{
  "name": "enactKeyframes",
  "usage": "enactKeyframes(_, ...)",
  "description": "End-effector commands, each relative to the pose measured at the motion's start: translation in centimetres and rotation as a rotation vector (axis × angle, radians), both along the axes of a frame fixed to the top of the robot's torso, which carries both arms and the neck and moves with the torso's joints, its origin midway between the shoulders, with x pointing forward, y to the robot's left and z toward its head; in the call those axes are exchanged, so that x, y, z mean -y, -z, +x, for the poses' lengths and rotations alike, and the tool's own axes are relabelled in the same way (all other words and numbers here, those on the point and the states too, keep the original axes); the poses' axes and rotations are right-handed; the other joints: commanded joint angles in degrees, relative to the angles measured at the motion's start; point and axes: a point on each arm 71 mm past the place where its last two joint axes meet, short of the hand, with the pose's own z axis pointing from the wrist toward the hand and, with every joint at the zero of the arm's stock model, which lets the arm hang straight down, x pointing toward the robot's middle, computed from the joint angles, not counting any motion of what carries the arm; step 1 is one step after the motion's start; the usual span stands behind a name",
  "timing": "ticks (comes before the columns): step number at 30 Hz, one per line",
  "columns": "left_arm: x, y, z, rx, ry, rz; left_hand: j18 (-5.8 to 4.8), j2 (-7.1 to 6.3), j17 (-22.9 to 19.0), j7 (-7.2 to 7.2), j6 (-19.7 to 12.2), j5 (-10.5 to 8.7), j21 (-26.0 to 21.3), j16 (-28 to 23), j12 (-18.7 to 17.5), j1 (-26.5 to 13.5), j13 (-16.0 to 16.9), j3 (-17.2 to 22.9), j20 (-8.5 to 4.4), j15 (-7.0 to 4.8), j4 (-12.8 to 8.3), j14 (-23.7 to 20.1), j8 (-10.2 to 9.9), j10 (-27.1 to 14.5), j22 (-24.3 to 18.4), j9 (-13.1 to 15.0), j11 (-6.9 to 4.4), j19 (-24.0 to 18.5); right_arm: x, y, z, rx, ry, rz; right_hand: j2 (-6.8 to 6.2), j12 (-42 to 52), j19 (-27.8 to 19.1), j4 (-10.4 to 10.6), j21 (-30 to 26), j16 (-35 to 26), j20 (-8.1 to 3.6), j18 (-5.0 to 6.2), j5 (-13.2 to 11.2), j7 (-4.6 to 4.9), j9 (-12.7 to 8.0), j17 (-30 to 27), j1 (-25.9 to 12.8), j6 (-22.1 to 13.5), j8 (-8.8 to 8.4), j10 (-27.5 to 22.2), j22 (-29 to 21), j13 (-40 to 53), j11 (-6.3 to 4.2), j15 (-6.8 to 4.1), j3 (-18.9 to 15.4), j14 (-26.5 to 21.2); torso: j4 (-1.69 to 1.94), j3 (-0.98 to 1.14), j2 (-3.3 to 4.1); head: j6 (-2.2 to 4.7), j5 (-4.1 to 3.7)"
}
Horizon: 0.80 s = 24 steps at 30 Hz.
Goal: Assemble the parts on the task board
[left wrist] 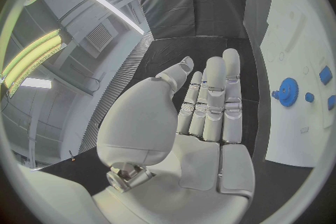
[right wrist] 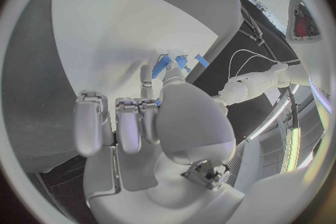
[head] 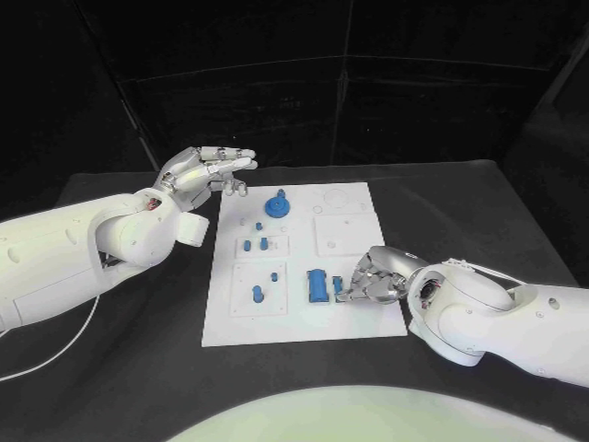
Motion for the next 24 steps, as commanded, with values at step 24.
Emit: enactKeyframes(24, 0.12, -0.1, 0.09, 0.006, 0.004, -0.008, 0.77, -0.04, -0.09, 0.06, -0.38, 0.21, -0.34, -0.01, 0.26, -0.07, 0.07, -0.2, 0.26, 0.0, 0.02, -0.32, 0.35, -0.53, -0.1, -0.06, 0.02, -0.01, 0.22, -0.32, 0.49, 0.035, -0.009, 0.16, -1.64, -0.44, 0.34, -0.14, -2.84, 0.14, 0.19, 0.52, 4.22, 0.83, 0.26, 15.06, 0.41, -1.82, -0.82, 5.58, 1.41, 14.56, 0.27, 0.24, -1.08, 5.87, -0.1, -0.02, -0.21, 0.32, 0.23)
